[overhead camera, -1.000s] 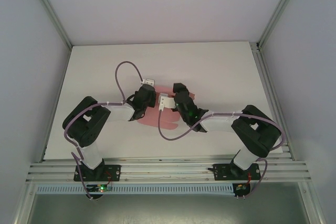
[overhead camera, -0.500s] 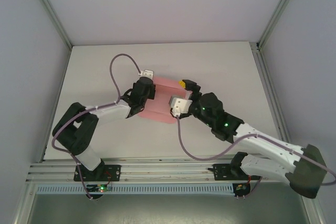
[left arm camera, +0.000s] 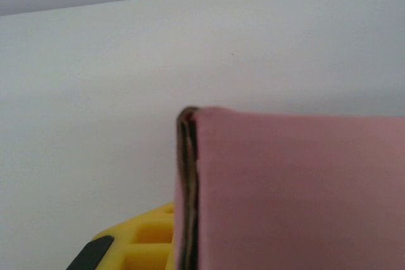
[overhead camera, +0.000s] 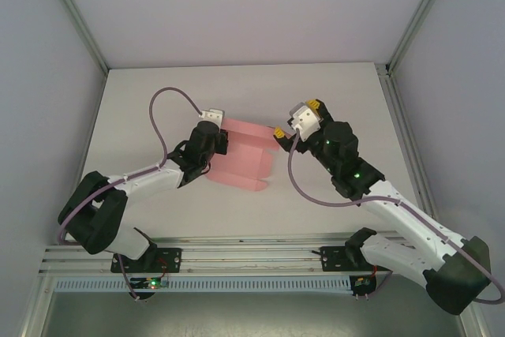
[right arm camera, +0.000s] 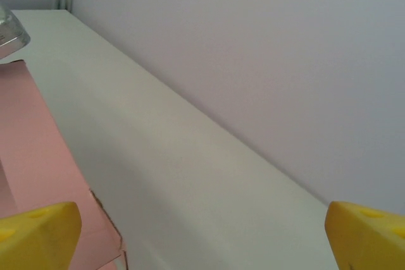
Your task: Assemble paper box
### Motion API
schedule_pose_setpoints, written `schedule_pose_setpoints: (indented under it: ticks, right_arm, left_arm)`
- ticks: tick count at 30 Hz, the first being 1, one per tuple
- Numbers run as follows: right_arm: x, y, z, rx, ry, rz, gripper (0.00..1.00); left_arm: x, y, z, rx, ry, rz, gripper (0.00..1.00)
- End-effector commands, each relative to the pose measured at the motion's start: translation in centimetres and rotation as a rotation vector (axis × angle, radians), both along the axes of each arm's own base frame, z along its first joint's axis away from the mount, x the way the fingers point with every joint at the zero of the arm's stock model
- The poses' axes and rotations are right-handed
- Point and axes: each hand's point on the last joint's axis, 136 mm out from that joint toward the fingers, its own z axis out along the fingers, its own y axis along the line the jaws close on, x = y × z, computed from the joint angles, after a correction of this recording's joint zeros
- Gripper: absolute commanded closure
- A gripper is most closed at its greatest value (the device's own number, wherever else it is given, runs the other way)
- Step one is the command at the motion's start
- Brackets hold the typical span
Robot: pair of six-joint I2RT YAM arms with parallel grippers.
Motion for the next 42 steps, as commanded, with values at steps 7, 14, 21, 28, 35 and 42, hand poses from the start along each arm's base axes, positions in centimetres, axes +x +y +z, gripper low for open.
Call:
schedule_pose_setpoints:
  ticks: [7,14,21,28,35,42]
  right_arm:
    - [1.1,1.6,-4.6,-0.022,0.186,0.046,0.02]
    - [2.7,3.9,-3.4,0.105,0.123,0.100,0.02]
    - [4.6,5.1,-2.1,0.209,0.094,0.102,0.02]
    - [5.6,4.0,-1.1,0.423,-0.010,0.020,0.02]
    - [6.0,3.9,-2.2,0.356,0.011,-0.008,0.02]
    - [3.7,1.4,-2.2,0.322,0.069,-0.076,0.02]
  left_arm:
    - [-0.5,-0.3,1.8,-0.074,-0.005,-0.003,1.00]
    - [-0.8,-2.1,1.3,-0.132,0.041,-0.076,1.00]
    - [-1.2,-4.0,0.5,-0.177,0.090,-0.159,1.00]
    - [-1.2,-4.9,-0.2,-0.232,0.138,-0.171,1.00]
    - [-0.8,-5.1,-0.9,-0.311,0.179,-0.116,1.00]
    - [0.5,-2.3,-1.3,-0.254,0.212,0.061,1.00]
